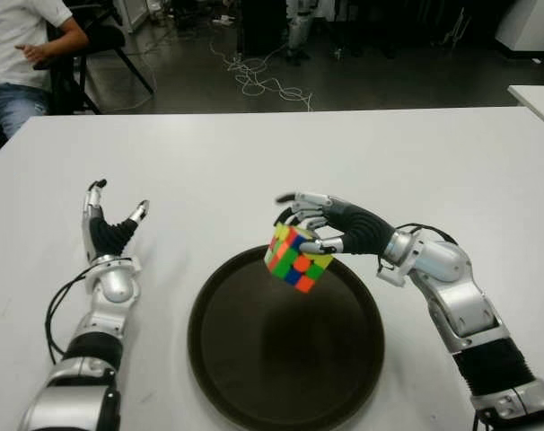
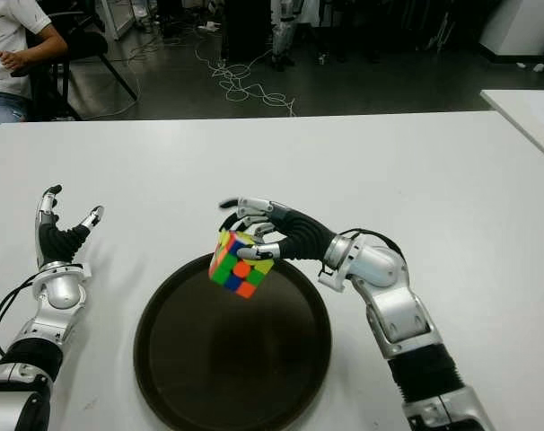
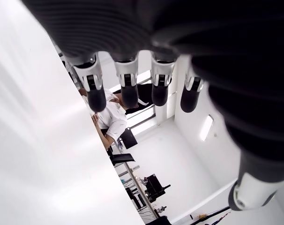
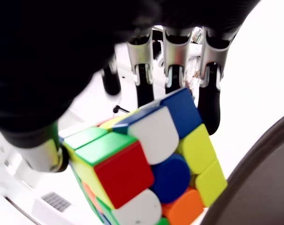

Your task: Pick up the Rubik's Cube and put it in the plate

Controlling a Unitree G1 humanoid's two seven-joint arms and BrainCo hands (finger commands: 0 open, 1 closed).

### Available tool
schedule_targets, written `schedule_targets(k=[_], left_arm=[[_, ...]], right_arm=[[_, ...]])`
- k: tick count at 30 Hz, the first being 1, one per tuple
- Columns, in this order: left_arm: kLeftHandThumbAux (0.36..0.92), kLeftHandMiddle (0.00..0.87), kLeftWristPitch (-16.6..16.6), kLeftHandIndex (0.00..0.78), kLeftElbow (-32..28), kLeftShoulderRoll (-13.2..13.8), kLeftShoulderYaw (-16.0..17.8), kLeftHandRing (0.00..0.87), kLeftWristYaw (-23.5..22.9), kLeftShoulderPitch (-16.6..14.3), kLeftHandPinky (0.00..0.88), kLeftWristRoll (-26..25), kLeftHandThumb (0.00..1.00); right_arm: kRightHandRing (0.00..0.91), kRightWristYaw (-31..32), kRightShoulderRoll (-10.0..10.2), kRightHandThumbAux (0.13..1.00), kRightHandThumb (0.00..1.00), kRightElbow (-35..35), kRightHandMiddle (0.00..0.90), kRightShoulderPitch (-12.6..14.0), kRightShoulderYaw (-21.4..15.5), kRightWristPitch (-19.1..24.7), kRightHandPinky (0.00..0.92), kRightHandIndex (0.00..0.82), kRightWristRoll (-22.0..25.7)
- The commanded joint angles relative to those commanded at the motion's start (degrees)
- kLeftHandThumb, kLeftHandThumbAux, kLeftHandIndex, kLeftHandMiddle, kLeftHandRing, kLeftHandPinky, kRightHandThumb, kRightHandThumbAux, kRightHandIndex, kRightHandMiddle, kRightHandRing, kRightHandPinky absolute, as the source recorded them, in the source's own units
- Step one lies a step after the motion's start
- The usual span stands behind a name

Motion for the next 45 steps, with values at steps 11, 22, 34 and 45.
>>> schedule_targets(k=[11, 22, 34, 45], left_arm=[[0.637, 0.182, 0.2, 0.000, 0.4, 0.2, 0.0, 0.275, 0.0, -0.3, 0.309, 0.2, 0.054], [0.629, 0.057, -0.8, 0.000, 0.4, 0.3, -0.1, 0.090, -0.3, -0.1, 0.106, 0.2, 0.036], [0.671, 0.158, -0.5, 0.000, 1.0, 0.3, 0.0, 0.301, -0.5, -0.4, 0.331, 0.1, 0.067], [0.669, 0.135, -0.8, 0.000, 0.9, 0.1, 0.3, 0.238, -1.1, -0.5, 0.309, -0.4, 0.066]], right_arm=[[0.057, -0.4, 0.5, 0.586, 0.000, 5.7, 0.068, -1.4, 0.2, -3.6, 0.016, 0.065, -3.0], [0.022, 2.1, 0.6, 0.542, 0.000, 6.6, 0.043, -2.3, -0.3, -2.6, 0.005, 0.055, -1.3], [0.000, 0.6, 0.7, 0.560, 0.000, 8.4, 0.015, -2.3, -0.6, -6.9, 0.000, 0.035, -3.3], [0.000, 4.0, 1.0, 0.574, 0.000, 8.7, 0.001, -3.0, -1.1, -3.4, 0.000, 0.015, 0.3]])
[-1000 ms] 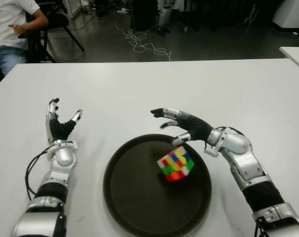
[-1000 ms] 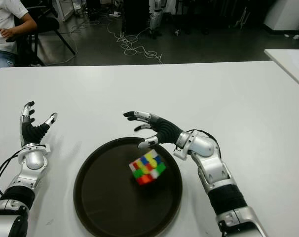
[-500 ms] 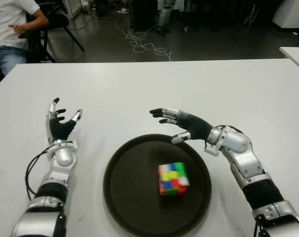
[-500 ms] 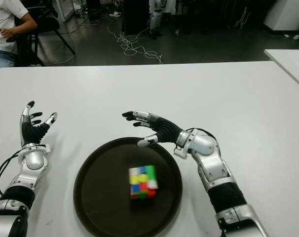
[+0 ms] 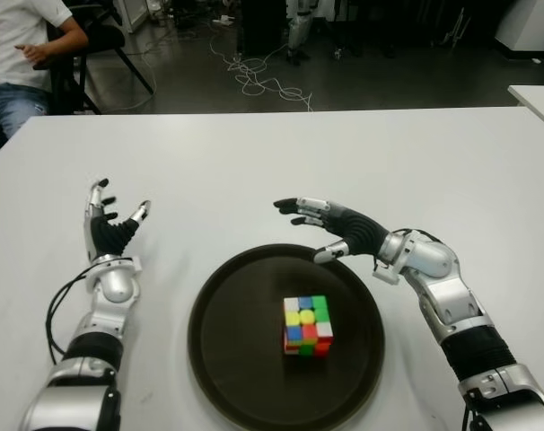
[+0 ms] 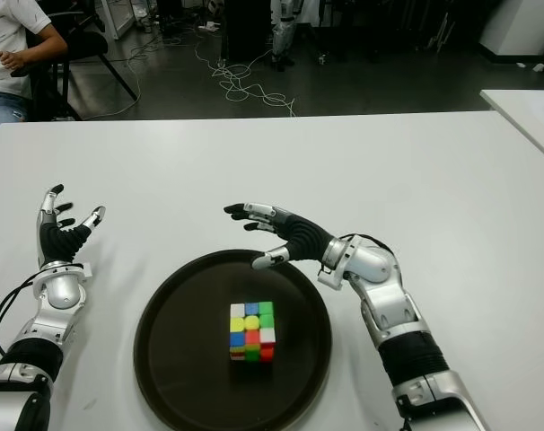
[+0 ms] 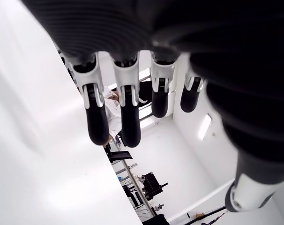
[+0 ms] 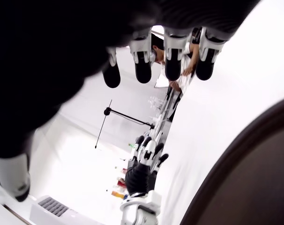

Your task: Pick up the Rubik's Cube and put it in the plate

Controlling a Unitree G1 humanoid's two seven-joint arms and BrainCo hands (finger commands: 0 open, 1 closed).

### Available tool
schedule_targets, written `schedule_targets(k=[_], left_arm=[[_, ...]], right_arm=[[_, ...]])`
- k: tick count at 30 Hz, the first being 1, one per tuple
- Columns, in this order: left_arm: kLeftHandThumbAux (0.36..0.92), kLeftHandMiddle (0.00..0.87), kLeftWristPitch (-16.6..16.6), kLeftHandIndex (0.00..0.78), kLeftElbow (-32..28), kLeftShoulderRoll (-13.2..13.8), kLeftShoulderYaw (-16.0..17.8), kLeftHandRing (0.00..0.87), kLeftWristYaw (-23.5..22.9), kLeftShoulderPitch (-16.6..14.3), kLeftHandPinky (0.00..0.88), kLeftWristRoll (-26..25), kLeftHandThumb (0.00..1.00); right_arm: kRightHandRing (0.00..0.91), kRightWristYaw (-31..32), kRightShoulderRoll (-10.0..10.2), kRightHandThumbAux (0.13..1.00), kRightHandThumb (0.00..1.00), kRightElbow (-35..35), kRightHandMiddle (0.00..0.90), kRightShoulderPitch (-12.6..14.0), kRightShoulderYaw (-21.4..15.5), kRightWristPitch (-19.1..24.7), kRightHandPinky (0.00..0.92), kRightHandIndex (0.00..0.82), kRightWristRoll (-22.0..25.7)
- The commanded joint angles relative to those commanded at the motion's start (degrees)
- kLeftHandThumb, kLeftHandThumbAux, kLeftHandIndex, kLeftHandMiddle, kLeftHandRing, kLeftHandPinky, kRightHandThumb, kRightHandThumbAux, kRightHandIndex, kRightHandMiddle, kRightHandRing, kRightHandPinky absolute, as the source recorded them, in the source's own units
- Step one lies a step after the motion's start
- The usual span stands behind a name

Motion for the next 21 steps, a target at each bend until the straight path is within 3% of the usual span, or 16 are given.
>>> schedule_targets(k=[4, 6, 8, 11, 16, 17, 20, 21], left_arm=[[0.660, 0.125, 0.1, 0.000, 0.0, -0.1, 0.2, 0.181, -0.1, -0.1, 0.200, -0.1, 0.064], [0.668, 0.153, 0.0, 0.000, 0.1, -0.2, 0.3, 0.242, 0.0, -0.1, 0.313, -0.1, 0.070], [0.667, 0.178, 0.1, 0.000, 0.2, -0.1, 0.2, 0.320, 0.1, -0.1, 0.363, 0.0, 0.069], [0.659, 0.134, 0.4, 0.000, 0.3, -0.1, 0.1, 0.258, 0.2, -0.2, 0.276, 0.3, 0.068], [0.657, 0.106, 0.5, 0.000, 0.5, 0.0, -0.1, 0.205, 0.6, -0.2, 0.243, 0.8, 0.058], [0.653, 0.085, 0.6, 0.000, 0.5, 0.0, -0.1, 0.168, 0.7, -0.2, 0.198, 0.9, 0.052], [0.648, 0.049, 0.6, 0.000, 0.5, 0.0, -0.2, 0.110, 0.9, -0.2, 0.131, 1.1, 0.046], [0.650, 0.048, 0.7, 0.000, 0.5, -0.1, -0.2, 0.110, 0.9, -0.3, 0.148, 1.1, 0.049]], right_arm=[[0.000, -0.8, 0.2, 0.576, 0.000, 0.0, 0.005, 0.1, -0.2, -0.3, 0.000, 0.013, -0.6], [0.000, -1.5, 0.1, 0.574, 0.000, 0.1, 0.011, 0.1, -0.3, -0.7, 0.003, 0.013, -1.2], [0.000, -1.8, 0.0, 0.574, 0.000, 0.4, 0.011, -0.1, -0.3, -0.8, 0.010, 0.012, -1.6], [0.000, -1.9, -0.1, 0.582, 0.000, 0.9, 0.011, -0.4, -0.3, -0.9, 0.018, 0.009, -1.6], [0.000, -2.9, -0.2, 0.584, 0.000, 2.1, 0.011, -1.1, -0.9, -3.1, 0.009, 0.010, -2.2], [0.000, -3.3, -0.3, 0.589, 0.000, 2.3, 0.012, -1.2, -1.1, -3.6, 0.008, 0.010, -2.4], [0.000, -3.1, -2.8, 0.597, 0.000, 3.5, 0.010, -1.8, -3.7, -4.2, 0.003, 0.009, -1.3], [0.000, -2.8, -3.5, 0.600, 0.000, 4.6, 0.008, -2.3, -4.5, -4.4, 0.002, 0.007, -1.0]])
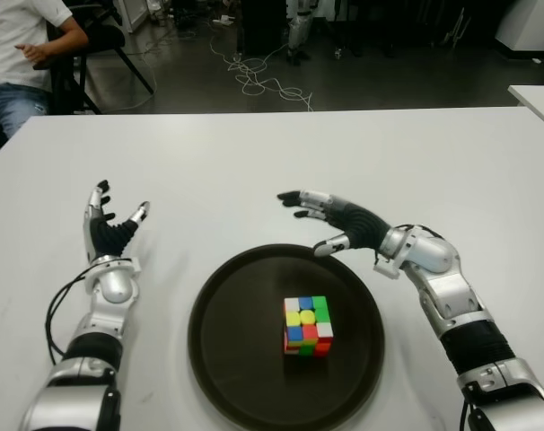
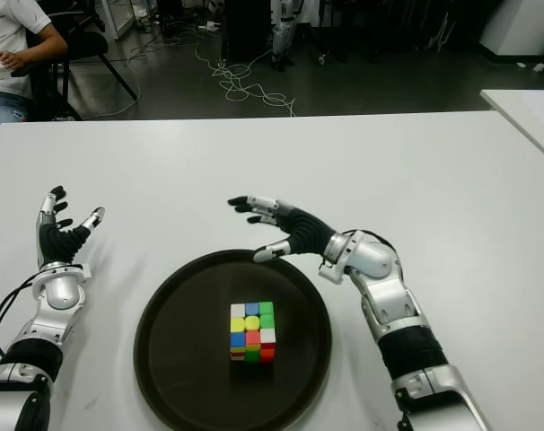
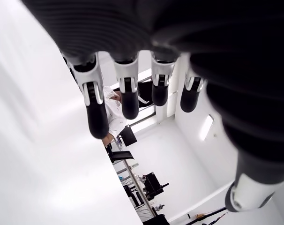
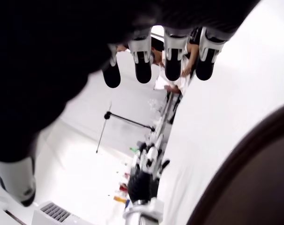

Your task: Pick up the Rubik's Cube and put it in the plate

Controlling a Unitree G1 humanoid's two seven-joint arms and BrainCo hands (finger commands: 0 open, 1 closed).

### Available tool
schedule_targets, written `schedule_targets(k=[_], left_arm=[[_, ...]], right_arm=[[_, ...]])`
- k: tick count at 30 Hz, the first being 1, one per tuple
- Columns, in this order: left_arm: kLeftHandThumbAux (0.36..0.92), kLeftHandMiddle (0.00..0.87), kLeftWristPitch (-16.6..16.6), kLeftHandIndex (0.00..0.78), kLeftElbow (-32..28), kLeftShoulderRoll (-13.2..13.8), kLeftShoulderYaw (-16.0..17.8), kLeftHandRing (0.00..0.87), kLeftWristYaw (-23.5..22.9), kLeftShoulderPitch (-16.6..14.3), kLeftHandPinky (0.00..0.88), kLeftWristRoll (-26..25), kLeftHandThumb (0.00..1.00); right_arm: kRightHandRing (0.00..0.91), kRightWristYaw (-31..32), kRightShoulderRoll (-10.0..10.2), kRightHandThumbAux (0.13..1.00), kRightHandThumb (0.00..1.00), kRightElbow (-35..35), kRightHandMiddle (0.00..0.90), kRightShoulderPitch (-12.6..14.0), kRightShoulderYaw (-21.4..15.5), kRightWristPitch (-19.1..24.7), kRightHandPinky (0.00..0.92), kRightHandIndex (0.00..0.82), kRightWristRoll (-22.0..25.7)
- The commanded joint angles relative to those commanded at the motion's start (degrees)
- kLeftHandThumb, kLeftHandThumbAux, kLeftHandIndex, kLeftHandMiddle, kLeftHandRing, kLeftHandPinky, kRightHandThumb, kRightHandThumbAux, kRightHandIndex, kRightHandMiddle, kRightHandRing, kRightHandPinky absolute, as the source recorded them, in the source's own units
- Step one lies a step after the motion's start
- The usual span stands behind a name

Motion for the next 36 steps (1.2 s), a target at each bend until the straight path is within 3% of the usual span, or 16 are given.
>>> schedule_targets(k=[5, 6, 12, 13, 15, 17, 21, 22, 25, 28, 32, 36], left_arm=[[0.655, 0.057, -0.1, 0.000, 0.0, -0.1, 0.2, 0.121, -0.1, -0.1, 0.180, -0.3, 0.061], [0.661, 0.087, -0.2, 0.000, 0.0, -0.1, 0.2, 0.174, -0.1, 0.0, 0.247, -0.3, 0.063], [0.663, 0.150, -0.3, 0.000, -0.2, 0.0, 0.3, 0.271, -0.1, 0.1, 0.339, -0.4, 0.061], [0.664, 0.175, -0.3, 0.000, -0.2, 0.0, 0.3, 0.307, -0.2, 0.1, 0.379, -0.4, 0.061], [0.675, 0.304, -0.1, 0.000, -0.2, 0.1, 0.3, 0.481, -0.2, 0.0, 0.539, -0.3, 0.062], [0.680, 0.330, 0.1, 0.000, -0.1, 0.2, 0.1, 0.511, -0.1, 0.0, 0.530, -0.1, 0.054], [0.688, 0.411, 0.3, 0.000, -0.2, 0.3, 0.1, 0.590, -0.2, 0.1, 0.612, 0.0, 0.049], [0.688, 0.399, 0.4, 0.000, -0.3, 0.4, 0.1, 0.579, -0.2, 0.1, 0.594, 0.0, 0.048], [0.661, 0.210, 0.5, 0.000, -0.6, 0.5, 0.1, 0.308, -0.5, 0.4, 0.278, 0.0, 0.038], [0.642, 0.091, 0.2, 0.000, -0.8, 0.6, 0.1, 0.132, -0.9, 0.6, 0.107, -0.2, 0.031], [0.637, 0.031, -0.7, 0.000, -0.8, 0.7, 0.3, 0.045, -1.6, 0.9, 0.046, -0.5, 0.033], [0.656, 0.040, -1.3, 0.000, -0.7, 0.8, 0.5, 0.065, -1.9, 0.9, 0.112, -0.8, 0.050]], right_arm=[[0.000, -1.0, -2.2, 0.595, 0.000, 5.4, 0.001, -4.1, -4.2, 0.9, 0.000, 0.002, 1.2], [0.000, -1.7, -2.4, 0.606, 0.000, 5.0, 0.000, -4.5, -4.8, 1.4, 0.000, 0.001, 1.3], [0.000, -4.9, -4.2, 0.615, 0.000, 1.7, 0.000, -4.4, -7.7, 3.0, 0.000, 0.000, 1.2], [0.000, -6.9, -4.5, 0.611, 0.000, 1.5, 0.000, -4.1, -8.4, 2.0, 0.000, 0.000, 0.4], [0.000, -11.8, -4.7, 0.606, 0.000, 3.2, 0.000, -4.1, -10.0, -1.4, 0.000, 0.000, -1.8], [0.000, -16.9, -4.8, 0.612, 0.000, 6.6, 0.000, -5.0, -11.7, -5.3, 0.000, 0.000, -3.6], [0.000, -21.9, -4.8, 0.609, 0.000, 11.2, 0.000, -6.6, -13.1, -8.8, 0.000, 0.000, -4.7], [0.000, -24.0, -4.8, 0.614, 0.000, 13.2, 0.000, -7.1, -13.8, -9.6, 0.000, 0.000, -5.0], [0.000, -28.3, -5.0, 0.639, 0.000, 17.6, 0.000, -8.3, -14.8, -11.4, 0.000, 0.000, -6.0], [0.000, -31.9, -4.9, 0.652, 0.000, 21.2, 0.000, -9.6, -14.9, -12.6, 0.000, 0.000, -7.1], [0.000, -35.9, -4.2, 0.662, 0.000, 25.6, 0.000, -11.1, -14.9, -13.6, 0.000, 0.000, -8.3], [0.000, -38.1, -3.9, 0.687, 0.000, 28.3, 0.000, -11.3, -14.6, -14.6, 0.000, 0.000, -8.8]])
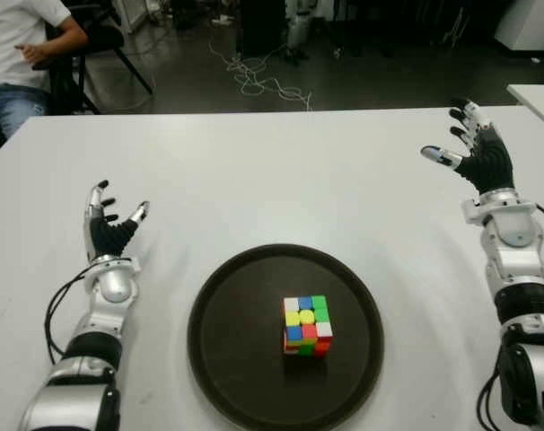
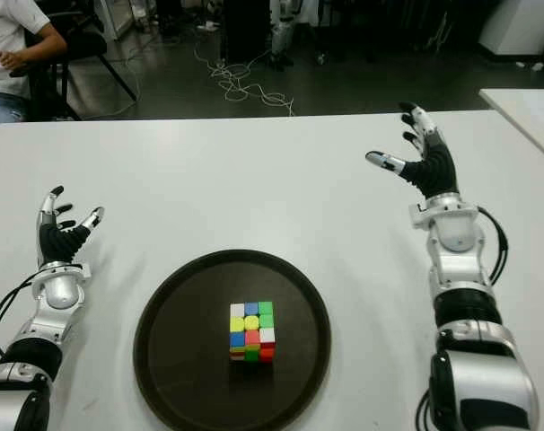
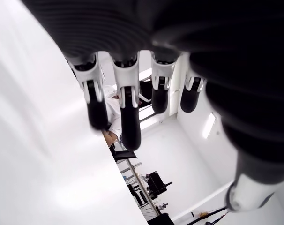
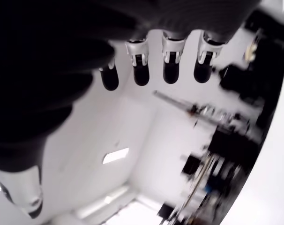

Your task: Pick up the Rubik's Cube and put it in the plate

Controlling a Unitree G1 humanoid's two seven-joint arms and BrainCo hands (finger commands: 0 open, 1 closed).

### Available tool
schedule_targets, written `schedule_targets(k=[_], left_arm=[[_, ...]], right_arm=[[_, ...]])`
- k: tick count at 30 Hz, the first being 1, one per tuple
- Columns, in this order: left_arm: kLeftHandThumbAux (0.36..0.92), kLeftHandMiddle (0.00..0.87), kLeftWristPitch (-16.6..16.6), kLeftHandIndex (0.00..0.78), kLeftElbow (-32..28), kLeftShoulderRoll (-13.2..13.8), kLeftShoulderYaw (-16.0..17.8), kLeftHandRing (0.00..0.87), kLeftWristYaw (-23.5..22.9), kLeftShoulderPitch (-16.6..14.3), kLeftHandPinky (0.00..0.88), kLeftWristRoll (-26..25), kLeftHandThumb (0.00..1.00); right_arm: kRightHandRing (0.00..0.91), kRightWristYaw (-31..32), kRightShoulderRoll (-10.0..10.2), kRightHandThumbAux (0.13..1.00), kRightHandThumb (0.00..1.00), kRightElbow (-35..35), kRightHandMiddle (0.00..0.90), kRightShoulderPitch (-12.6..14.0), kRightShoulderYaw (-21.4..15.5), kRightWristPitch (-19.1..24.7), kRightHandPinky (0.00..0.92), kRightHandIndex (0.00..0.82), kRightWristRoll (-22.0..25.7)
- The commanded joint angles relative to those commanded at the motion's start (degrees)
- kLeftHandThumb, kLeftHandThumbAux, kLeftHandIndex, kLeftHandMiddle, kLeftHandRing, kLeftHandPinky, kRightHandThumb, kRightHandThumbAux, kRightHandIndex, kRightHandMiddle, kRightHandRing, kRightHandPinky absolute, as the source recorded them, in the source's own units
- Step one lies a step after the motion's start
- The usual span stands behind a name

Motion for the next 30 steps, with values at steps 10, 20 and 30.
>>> schedule_targets(k=[10, 20, 30], left_arm=[[0.651, 0.005, 0.2, 0.000, -0.5, 0.4, -0.1, 0.009, 0.6, 0.2, 0.042, 0.8, 0.025], [0.664, 0.000, 0.7, 0.000, -3.9, 0.1, -0.1, 0.000, 0.6, 1.9, 0.022, 0.8, 0.014], [0.681, 0.000, 1.7, 0.000, -14.5, -2.5, -1.6, 0.000, 0.7, 10.8, 0.010, 2.3, 0.026]], right_arm=[[0.000, -3.5, 1.4, 0.691, 0.000, 2.7, 0.000, 1.4, 2.2, -2.1, 0.000, 0.000, -3.0], [0.000, -4.2, 2.9, 0.749, 0.000, 1.0, 0.000, 6.6, 3.2, -6.1, 0.000, 0.000, -3.5], [0.000, -5.1, 6.4, 0.684, 0.000, -11.5, 0.000, 20.0, 4.2, -9.4, 0.000, 0.000, -3.7]])
